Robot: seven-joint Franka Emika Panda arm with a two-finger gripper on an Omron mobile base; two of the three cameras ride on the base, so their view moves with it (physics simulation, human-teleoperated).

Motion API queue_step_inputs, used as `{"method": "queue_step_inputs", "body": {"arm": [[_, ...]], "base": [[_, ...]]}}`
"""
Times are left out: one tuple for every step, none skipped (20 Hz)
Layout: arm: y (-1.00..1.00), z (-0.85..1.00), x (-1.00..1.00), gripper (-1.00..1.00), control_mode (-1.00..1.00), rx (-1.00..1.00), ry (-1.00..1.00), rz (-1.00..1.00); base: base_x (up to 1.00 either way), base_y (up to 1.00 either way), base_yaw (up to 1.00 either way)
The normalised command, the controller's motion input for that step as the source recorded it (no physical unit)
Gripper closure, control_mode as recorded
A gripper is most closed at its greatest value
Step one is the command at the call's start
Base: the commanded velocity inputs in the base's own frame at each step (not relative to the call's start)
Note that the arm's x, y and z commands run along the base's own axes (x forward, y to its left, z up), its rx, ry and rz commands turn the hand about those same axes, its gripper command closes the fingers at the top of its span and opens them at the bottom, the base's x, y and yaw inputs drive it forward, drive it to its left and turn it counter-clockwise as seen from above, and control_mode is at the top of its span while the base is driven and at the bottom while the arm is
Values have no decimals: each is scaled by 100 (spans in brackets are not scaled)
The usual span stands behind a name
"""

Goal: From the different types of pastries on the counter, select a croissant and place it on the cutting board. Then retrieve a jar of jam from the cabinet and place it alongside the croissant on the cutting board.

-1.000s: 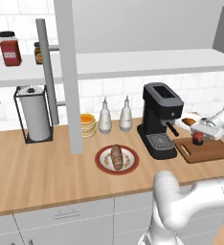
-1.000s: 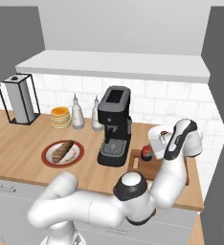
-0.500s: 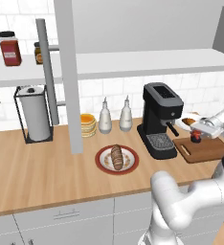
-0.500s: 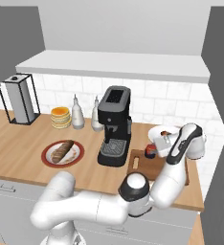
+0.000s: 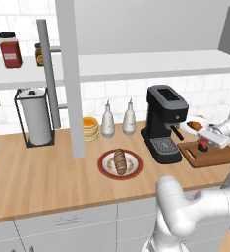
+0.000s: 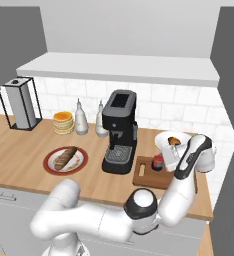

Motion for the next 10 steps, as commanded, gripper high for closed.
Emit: {"method": "queue_step_inputs", "body": {"arm": [[4, -26, 4, 100, -100, 0, -14, -19], [9, -29, 9, 100, -100, 0, -13, -24], [11, -29, 14, 100, -100, 0, -11, -29], [9, -28, 9, 100, -100, 0, -10, -29], [8, -23, 7, 100, -100, 0, -9, -29], [0, -24, 16, 100, -100, 0, -7, -25], [0, -21, 24, 100, -100, 0, -6, -21], [0, -19, 11, 100, -100, 0, -7, -15], [0, -18, 11, 100, -100, 0, -8, -13], [1, -23, 9, 100, -100, 0, -9, -11]], "base": [[0, 0, 0], [0, 0, 0], [0, 0, 0], [0, 0, 0], [0, 0, 0], [0, 0, 0], [0, 0, 0], [0, 0, 0], [0, 0, 0], [0, 0, 0]]}}
